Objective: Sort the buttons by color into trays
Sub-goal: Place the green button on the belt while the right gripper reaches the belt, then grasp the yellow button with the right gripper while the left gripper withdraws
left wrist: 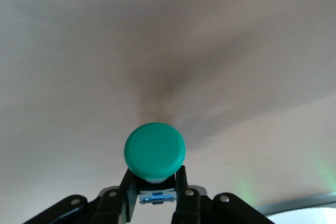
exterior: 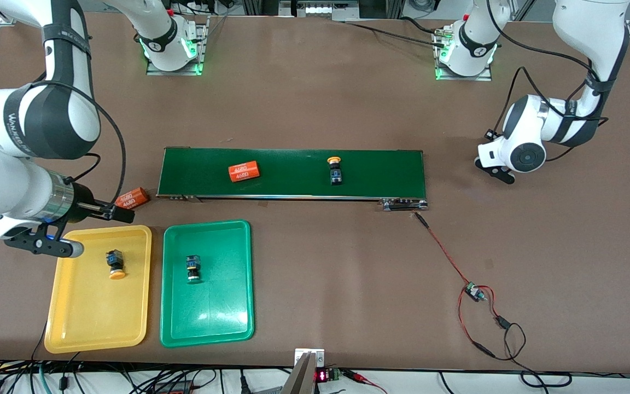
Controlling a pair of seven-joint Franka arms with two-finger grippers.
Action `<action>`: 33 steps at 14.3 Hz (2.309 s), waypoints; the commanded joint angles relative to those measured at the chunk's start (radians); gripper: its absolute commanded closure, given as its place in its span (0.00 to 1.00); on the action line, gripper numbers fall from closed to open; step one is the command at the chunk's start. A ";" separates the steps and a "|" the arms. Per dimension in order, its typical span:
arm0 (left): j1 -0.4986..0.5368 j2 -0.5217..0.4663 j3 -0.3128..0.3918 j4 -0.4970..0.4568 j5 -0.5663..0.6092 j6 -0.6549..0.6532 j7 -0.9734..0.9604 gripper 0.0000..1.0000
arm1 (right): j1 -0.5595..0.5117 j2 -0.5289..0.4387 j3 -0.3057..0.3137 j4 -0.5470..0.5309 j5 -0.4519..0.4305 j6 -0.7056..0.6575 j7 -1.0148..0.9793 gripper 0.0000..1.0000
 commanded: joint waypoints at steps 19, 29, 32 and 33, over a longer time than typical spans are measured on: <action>-0.227 0.238 -0.146 0.568 -0.689 -0.141 -0.469 0.66 | 0.381 0.089 0.031 -0.030 0.011 -0.018 0.166 0.00; -0.167 0.066 -0.136 0.575 -0.679 -0.270 -0.468 0.00 | 0.484 0.178 0.064 -0.034 0.071 0.068 0.252 0.00; -0.138 0.020 -0.119 0.575 -0.581 -0.275 -0.466 0.00 | 0.519 0.183 0.064 -0.097 0.106 0.147 0.319 0.00; -0.129 0.003 -0.117 0.576 -0.511 -0.275 -0.465 0.00 | 0.527 0.184 0.064 -0.115 0.106 0.174 0.321 0.00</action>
